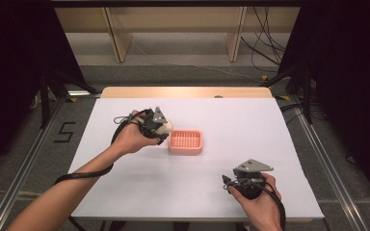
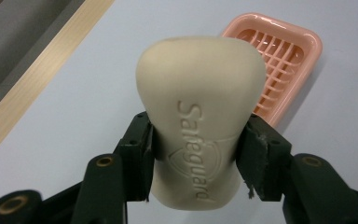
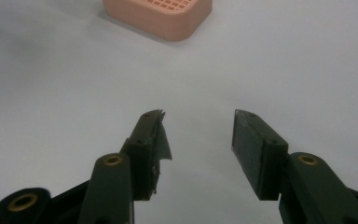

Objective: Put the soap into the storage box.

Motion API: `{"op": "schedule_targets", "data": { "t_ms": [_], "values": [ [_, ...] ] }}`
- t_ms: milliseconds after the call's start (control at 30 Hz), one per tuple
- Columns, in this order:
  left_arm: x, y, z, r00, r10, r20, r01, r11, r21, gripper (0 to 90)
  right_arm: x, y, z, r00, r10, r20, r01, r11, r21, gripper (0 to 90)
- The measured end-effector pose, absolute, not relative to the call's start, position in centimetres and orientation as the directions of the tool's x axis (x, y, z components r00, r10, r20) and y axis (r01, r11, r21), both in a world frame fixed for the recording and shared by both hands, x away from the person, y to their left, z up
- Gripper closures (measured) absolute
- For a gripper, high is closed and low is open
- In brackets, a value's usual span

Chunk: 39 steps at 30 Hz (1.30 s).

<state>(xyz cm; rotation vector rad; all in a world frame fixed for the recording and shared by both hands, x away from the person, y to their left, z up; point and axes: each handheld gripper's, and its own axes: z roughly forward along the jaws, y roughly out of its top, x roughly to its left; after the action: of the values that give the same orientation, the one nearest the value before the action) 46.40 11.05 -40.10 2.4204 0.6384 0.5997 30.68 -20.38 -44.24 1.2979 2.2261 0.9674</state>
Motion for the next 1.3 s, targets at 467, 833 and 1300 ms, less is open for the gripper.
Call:
{"op": "schedule_targets", "data": {
  "t_ms": [467,833,1300],
  "values": [
    [46.7,9.9,-40.3,0.799,0.535,0.275,0.278,-0.733,0.621,49.5,30.6,-20.4,-44.2,-0.495,0.869,0.015,0.604,0.332,0.724,53.4],
    [47.0,8.9,-40.7,0.808,0.516,0.283,0.247,-0.734,0.633,49.4,30.6,-20.3,-44.1,-0.484,0.874,0.033,0.621,0.317,0.717,53.3],
    [47.5,7.8,-41.2,0.819,0.500,0.281,0.233,-0.737,0.635,49.4,30.7,-20.4,-44.2,-0.494,0.869,0.019,0.608,0.330,0.722,53.3]
  ]
}}
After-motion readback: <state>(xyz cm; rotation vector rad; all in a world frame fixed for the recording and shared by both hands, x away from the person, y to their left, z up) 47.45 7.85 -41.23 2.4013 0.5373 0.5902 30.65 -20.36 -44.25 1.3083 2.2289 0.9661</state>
